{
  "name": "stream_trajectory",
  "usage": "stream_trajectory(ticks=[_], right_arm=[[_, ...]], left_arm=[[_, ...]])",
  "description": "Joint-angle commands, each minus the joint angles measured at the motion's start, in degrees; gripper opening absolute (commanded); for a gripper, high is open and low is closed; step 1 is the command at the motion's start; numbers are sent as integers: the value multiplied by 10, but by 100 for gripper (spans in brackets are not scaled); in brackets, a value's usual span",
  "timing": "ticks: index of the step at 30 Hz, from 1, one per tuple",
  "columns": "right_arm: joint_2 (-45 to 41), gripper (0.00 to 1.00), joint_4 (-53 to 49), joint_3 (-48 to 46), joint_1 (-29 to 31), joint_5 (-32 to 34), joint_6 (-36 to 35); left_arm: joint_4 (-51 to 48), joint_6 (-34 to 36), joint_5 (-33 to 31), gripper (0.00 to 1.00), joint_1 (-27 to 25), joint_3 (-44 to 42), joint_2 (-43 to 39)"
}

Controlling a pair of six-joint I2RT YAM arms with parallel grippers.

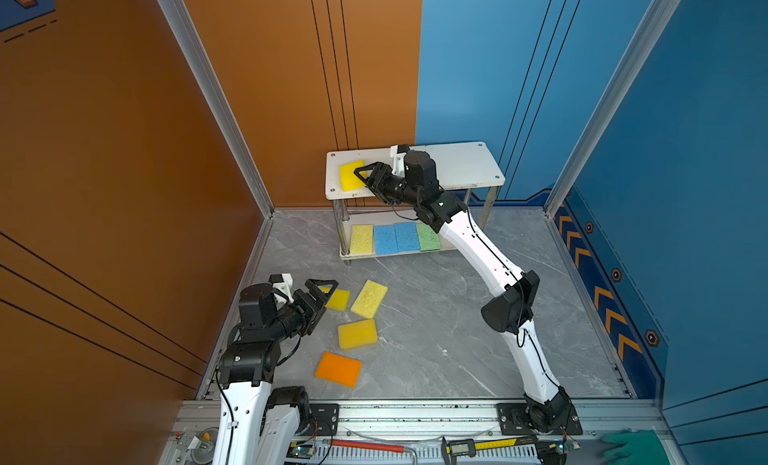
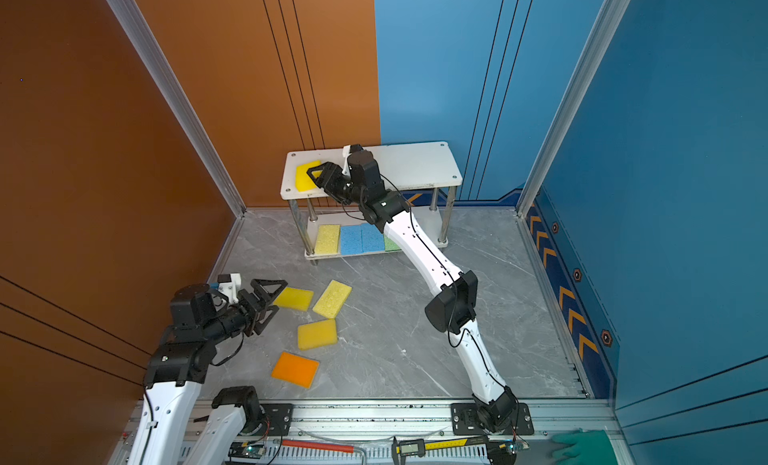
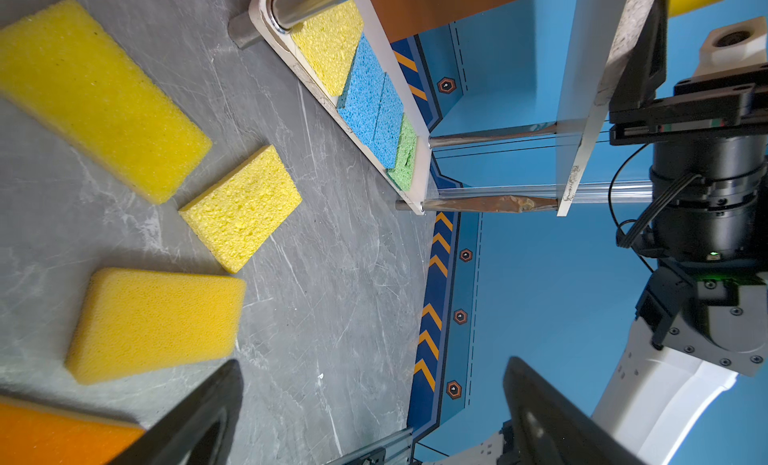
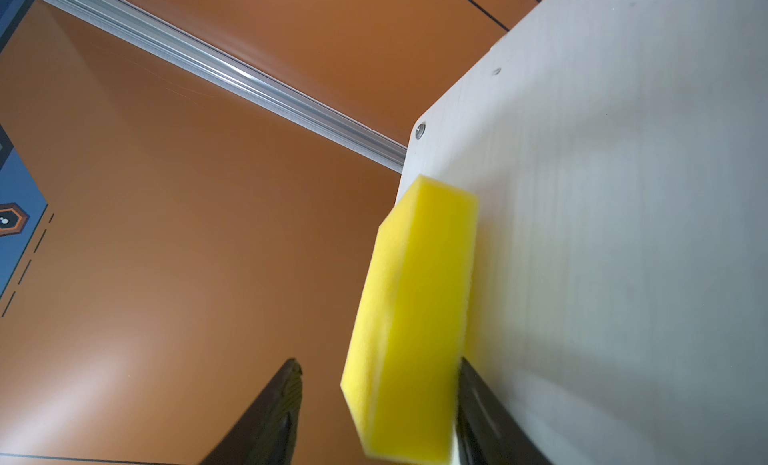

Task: Place and organize the cleaning sponges onto the shelf
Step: 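Lower the yellow block flat onto the top shelf with the right gripper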

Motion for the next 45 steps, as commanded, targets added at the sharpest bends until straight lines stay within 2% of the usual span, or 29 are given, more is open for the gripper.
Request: stream_trajectory(ticks=[1, 7, 16, 27, 31, 35, 39, 45], right_arm=[[7, 60, -36, 10, 2, 10, -14], [-18, 68, -126, 6, 4, 56, -82], [-24, 77, -179, 7, 12, 98, -181], [-18, 80, -218, 7, 21, 99, -303], [-23, 85, -225, 7, 21, 108, -349], [-26, 90, -225, 9, 21, 102, -368], [-27, 96, -204, 11, 18, 59, -344], [-60, 96, -187, 10, 16, 54, -328]], left_arm=[[-7, 15, 14, 98, 6, 2, 3], [-7, 23, 12, 98, 8, 10, 10], [-7, 37, 16, 98, 8, 35, 29], [-7, 36, 24, 98, 7, 46, 26], [-7, 41, 25, 98, 7, 55, 32], [-7, 41, 24, 98, 6, 59, 35], [-7, 48, 21, 98, 3, 70, 43], [7, 58, 23, 98, 0, 112, 77]])
